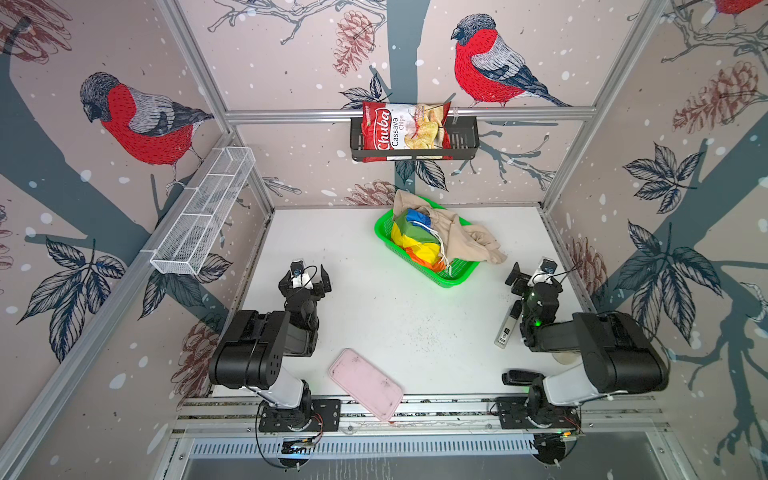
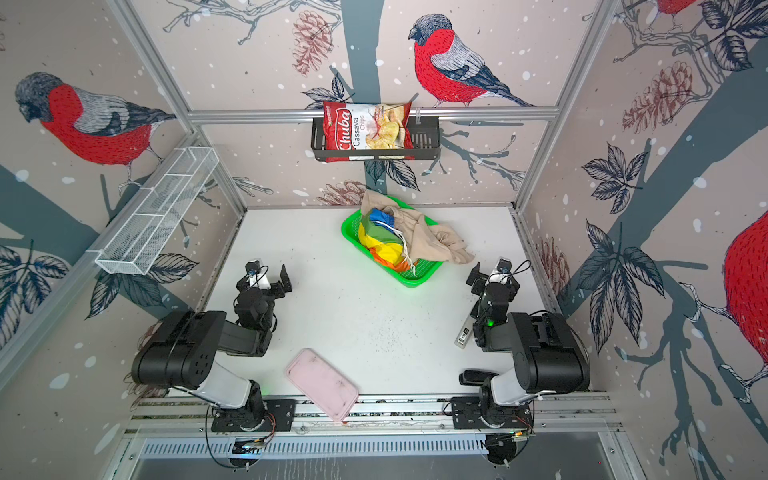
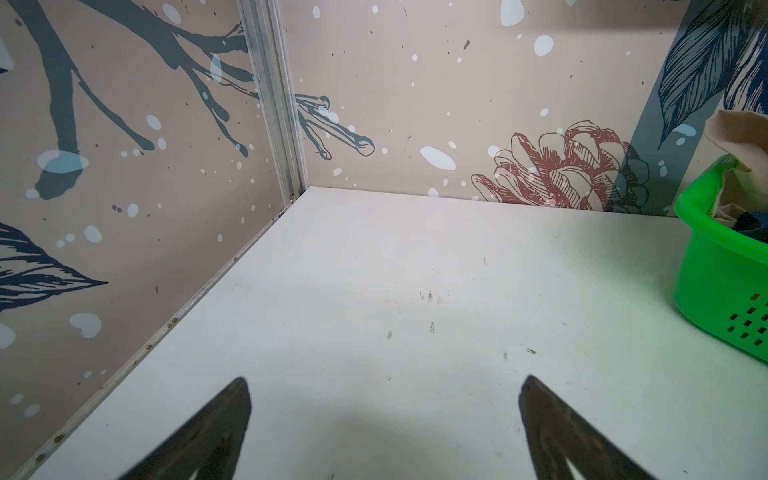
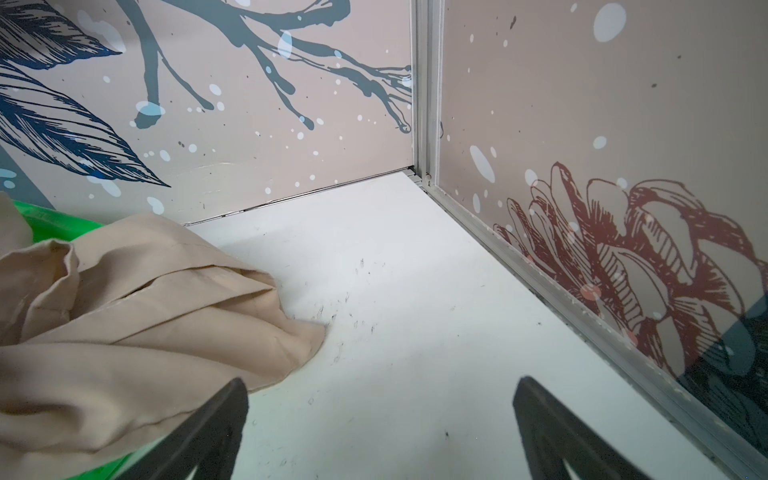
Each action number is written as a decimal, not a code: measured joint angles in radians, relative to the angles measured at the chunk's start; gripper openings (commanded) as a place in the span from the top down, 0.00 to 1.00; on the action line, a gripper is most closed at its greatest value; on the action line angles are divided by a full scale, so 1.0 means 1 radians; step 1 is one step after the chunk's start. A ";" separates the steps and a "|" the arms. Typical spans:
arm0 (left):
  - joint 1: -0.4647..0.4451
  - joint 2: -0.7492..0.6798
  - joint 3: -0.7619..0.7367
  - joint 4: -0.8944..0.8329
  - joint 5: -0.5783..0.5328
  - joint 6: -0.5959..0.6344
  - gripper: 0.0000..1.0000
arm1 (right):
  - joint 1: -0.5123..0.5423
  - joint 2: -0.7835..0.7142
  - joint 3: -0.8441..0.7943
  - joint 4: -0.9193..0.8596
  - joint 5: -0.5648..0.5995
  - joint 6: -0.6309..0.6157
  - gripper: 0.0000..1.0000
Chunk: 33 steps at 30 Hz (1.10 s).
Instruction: Fold and stack the shorts
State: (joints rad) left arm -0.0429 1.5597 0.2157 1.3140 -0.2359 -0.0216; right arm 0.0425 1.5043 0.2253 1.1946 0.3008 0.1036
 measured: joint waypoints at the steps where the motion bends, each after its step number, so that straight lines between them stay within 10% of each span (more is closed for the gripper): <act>1: 0.000 0.000 0.000 0.000 0.000 0.000 0.01 | 0.000 0.000 0.000 0.000 0.000 0.000 0.00; 11: -0.071 -0.212 0.121 -0.222 -0.102 0.014 0.01 | 0.074 -0.169 0.161 -0.245 0.116 0.014 0.00; 20: -0.070 -0.270 0.560 -0.921 -0.298 -0.487 0.02 | 0.250 -0.484 0.262 -0.660 0.256 0.182 0.00; 33: -0.177 0.092 0.736 -1.042 0.244 -0.658 0.19 | 0.404 -0.201 0.669 -1.172 0.081 0.195 0.00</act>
State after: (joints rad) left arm -0.2203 1.6516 0.9516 0.2722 0.0078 -0.6800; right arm 0.4461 1.3029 0.8944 0.0231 0.3817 0.2985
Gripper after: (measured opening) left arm 0.814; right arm 0.996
